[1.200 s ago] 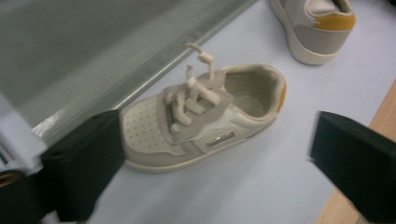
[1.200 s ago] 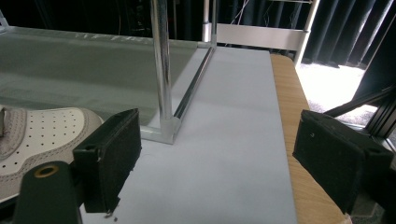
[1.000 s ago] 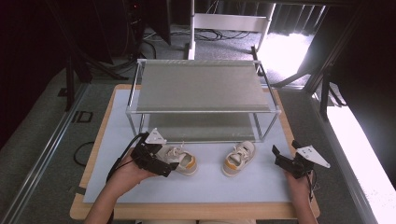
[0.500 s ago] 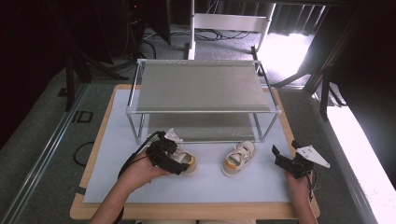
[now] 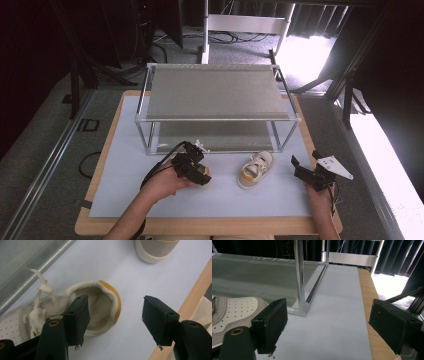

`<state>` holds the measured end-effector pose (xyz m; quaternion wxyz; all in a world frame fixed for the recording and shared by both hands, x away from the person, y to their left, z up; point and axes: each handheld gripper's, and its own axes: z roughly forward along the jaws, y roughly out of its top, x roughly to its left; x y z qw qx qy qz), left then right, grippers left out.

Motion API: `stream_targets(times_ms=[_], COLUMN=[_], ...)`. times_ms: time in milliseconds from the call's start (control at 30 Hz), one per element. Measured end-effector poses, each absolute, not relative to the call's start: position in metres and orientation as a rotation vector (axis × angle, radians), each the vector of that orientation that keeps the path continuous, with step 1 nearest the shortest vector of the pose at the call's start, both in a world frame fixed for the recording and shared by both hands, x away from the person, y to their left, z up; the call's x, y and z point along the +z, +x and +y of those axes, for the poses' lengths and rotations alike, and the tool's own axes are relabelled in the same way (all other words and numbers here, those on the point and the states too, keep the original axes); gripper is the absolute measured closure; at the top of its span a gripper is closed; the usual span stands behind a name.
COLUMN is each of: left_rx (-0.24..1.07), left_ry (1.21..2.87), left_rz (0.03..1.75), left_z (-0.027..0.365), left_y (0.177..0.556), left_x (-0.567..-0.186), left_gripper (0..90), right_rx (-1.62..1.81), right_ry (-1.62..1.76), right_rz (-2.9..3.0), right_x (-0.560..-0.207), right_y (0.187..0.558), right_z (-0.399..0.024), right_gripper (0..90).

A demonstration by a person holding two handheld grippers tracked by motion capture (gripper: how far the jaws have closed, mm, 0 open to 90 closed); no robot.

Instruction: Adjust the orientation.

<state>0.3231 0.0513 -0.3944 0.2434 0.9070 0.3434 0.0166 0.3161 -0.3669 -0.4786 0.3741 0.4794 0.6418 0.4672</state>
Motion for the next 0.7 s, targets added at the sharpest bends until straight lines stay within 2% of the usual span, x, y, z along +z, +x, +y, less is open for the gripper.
stream_targets(times_ms=[133, 233, 267, 433, 700], left_rx=[0.033, 0.023, 0.018, -0.007, 0.005], left_ry=[2.505, 2.526, 2.53, 2.55, 2.638], left_rz=[0.943, 0.953, 0.957, 0.945, 0.827], left_z=[0.046, 0.042, 0.041, 0.038, 0.036], left_y=[0.326, 0.33, 0.332, 0.338, 0.334], left_x=[-0.399, -0.404, -0.406, -0.409, -0.405], left_gripper=[43.2, 51.8, 51.8, 69.6, 73.3], right_rx=[1.197, 1.198, 1.198, 1.2, 1.2], right_ry=[1.227, 1.227, 1.227, 1.227, 1.226], right_rz=[1.644, 1.644, 1.644, 1.644, 1.644], right_x=[-0.479, -0.479, -0.479, -0.479, -0.479], right_y=[0.316, 0.316, 0.316, 0.316, 0.316], right_z=[-0.367, -0.367, -0.367, -0.367, -0.367], right_gripper=[14.8, 14.8, 14.8, 15.4, 15.4])
